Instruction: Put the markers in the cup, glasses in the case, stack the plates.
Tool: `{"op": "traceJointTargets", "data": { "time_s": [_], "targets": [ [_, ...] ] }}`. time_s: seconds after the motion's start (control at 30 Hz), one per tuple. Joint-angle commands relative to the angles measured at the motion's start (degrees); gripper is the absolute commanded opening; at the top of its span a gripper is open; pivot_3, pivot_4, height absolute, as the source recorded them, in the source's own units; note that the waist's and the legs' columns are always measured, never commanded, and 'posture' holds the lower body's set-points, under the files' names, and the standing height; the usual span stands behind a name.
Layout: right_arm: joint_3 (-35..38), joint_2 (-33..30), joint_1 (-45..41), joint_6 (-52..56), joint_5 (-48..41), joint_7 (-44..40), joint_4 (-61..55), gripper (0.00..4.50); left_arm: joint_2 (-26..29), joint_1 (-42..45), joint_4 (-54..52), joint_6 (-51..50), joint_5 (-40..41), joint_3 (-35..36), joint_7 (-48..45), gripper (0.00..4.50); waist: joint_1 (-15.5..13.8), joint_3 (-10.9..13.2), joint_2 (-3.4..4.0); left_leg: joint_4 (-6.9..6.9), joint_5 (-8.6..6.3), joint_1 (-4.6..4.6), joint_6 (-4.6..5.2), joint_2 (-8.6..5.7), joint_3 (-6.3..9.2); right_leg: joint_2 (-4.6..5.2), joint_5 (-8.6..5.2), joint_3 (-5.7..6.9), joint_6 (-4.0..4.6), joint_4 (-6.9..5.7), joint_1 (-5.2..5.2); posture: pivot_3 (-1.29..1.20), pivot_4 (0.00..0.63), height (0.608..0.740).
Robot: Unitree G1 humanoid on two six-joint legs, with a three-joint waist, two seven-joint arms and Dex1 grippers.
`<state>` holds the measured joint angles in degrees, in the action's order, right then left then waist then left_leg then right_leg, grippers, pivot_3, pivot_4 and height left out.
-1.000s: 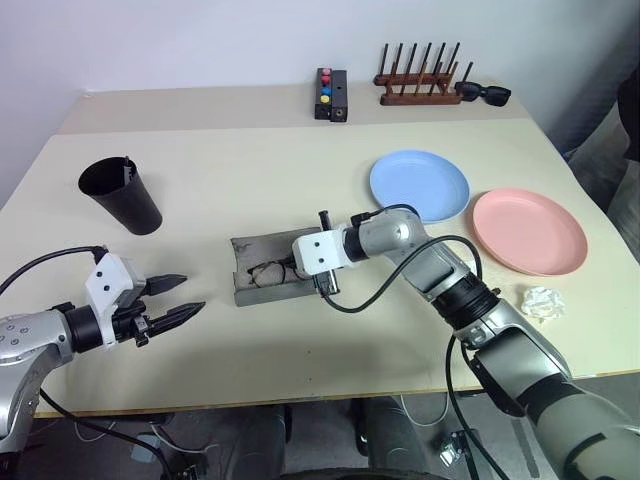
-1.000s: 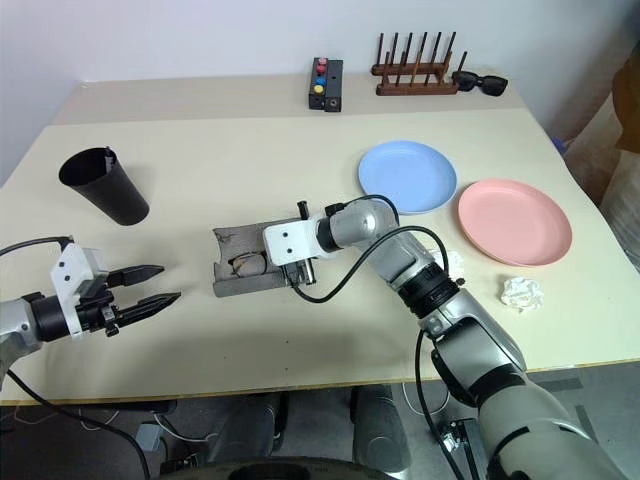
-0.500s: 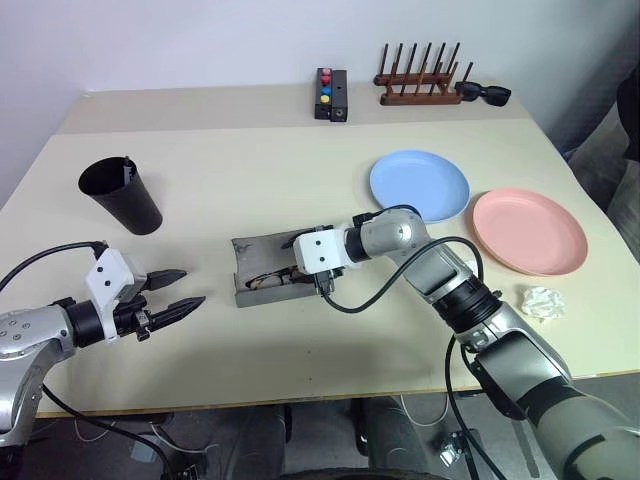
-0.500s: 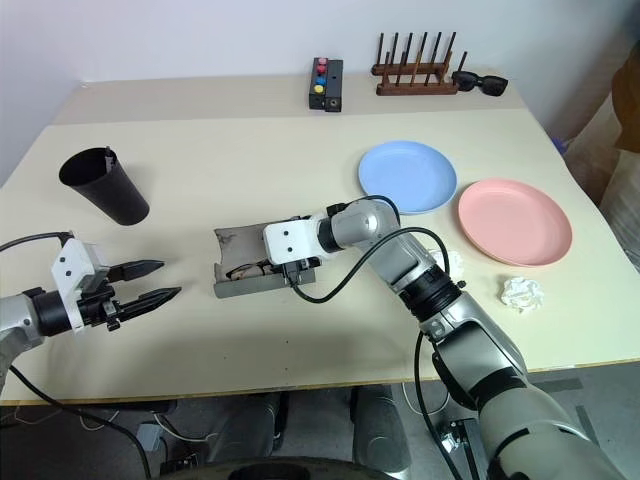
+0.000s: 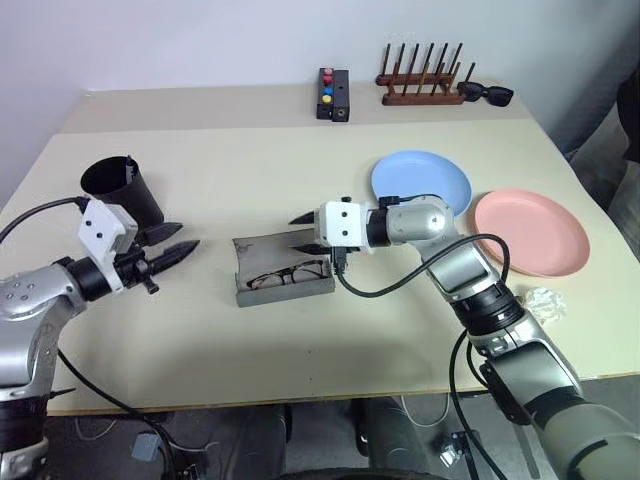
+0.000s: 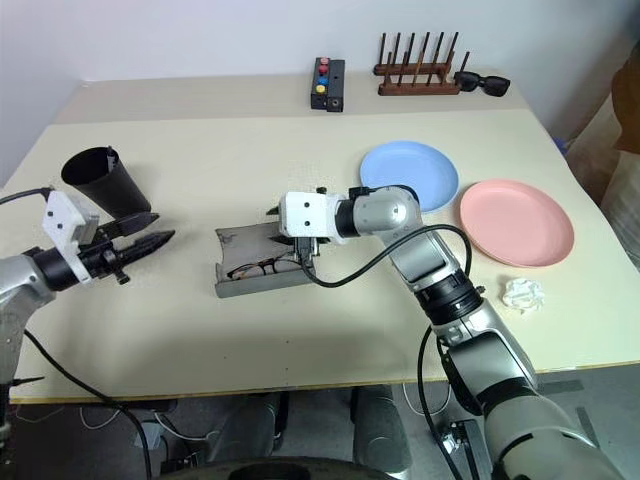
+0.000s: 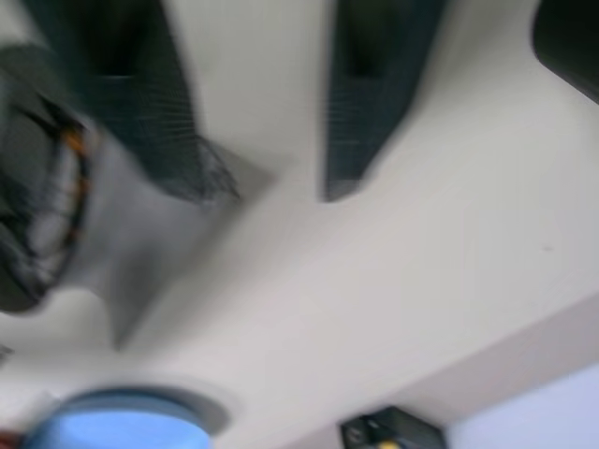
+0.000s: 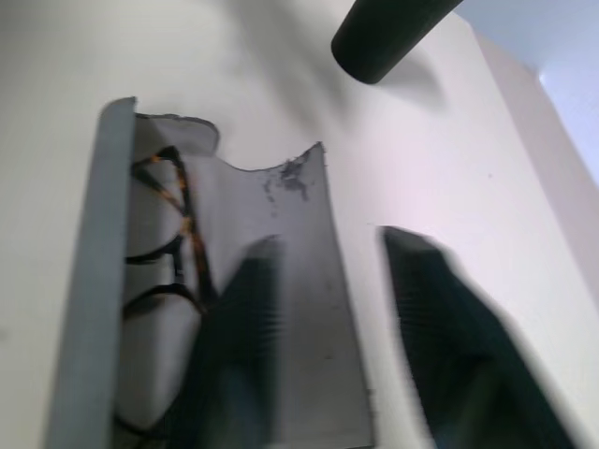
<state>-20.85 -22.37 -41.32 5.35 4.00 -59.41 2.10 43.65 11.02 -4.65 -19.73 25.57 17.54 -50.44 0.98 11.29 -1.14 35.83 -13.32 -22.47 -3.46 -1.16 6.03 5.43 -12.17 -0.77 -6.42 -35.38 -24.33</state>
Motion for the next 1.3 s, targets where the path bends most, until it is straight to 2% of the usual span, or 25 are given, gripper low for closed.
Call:
{"op": "traceJointTargets", "data": {
  "time_s": [0.03,0.33,0.57,0.8,1.1,1.3],
  "targets": [
    [3.1,-1.4,1.7,2.0,-2.3,1.2,-5.8,0.00,-2.1,6.4,4.4,0.7,-1.6,-3.8,1.0,0.04,-0.2,0.0,0.00,0.00,0.00,0.00,0.00,0.00,-0.01,0.01,0.04,-0.01,-0.08,-0.01,0.00,0.00,0.150,0.739],
    [6.0,-5.3,9.8,5.4,-4.9,2.9,-14.3,0.00,-8.8,24.4,25.0,3.0,-9.9,-16.4,-0.9,0.04,0.3,0.0,-0.03,0.07,0.00,-0.01,0.00,-0.01,0.03,-0.02,0.07,0.02,-0.14,-0.06,0.03,0.00,0.150,0.739],
    [7.7,-7.2,14.1,8.6,-6.4,4.4,-19.4,0.00,-8.4,29.8,33.1,2.7,-12.9,-23.3,-13.3,0.04,0.3,0.0,-0.03,0.08,0.00,-0.02,0.00,-0.01,0.00,-0.03,0.06,0.00,-0.16,-0.05,0.02,0.00,0.150,0.739],
    [8.7,-8.5,14.7,9.4,-7.4,5.4,-20.7,0.00,-6.3,26.6,29.8,2.2,-11.5,-24.1,-22.7,0.04,0.2,0.0,-0.03,0.08,0.00,-0.03,0.01,0.00,0.01,-0.02,0.04,0.00,-0.14,-0.05,0.02,0.00,0.150,0.739],
    [8.3,-9.1,14.0,8.1,-7.7,5.5,-18.6,0.00,-6.3,20.6,17.7,-1.7,-8.7,-22.0,-22.7,0.04,0.1,0.0,-0.03,0.09,0.00,-0.04,0.01,0.00,0.02,-0.01,0.03,-0.01,-0.13,-0.03,0.02,0.00,0.150,0.739],
    [8.0,-8.8,13.5,7.1,-7.6,5.5,-17.0,0.00,-5.7,14.7,6.9,-4.1,-7.1,-23.1,-22.2,0.04,0.1,0.0,-0.03,0.09,0.00,-0.04,0.01,0.00,0.02,-0.01,0.03,-0.02,-0.12,-0.03,0.02,0.00,0.150,0.739]
  ]
}}
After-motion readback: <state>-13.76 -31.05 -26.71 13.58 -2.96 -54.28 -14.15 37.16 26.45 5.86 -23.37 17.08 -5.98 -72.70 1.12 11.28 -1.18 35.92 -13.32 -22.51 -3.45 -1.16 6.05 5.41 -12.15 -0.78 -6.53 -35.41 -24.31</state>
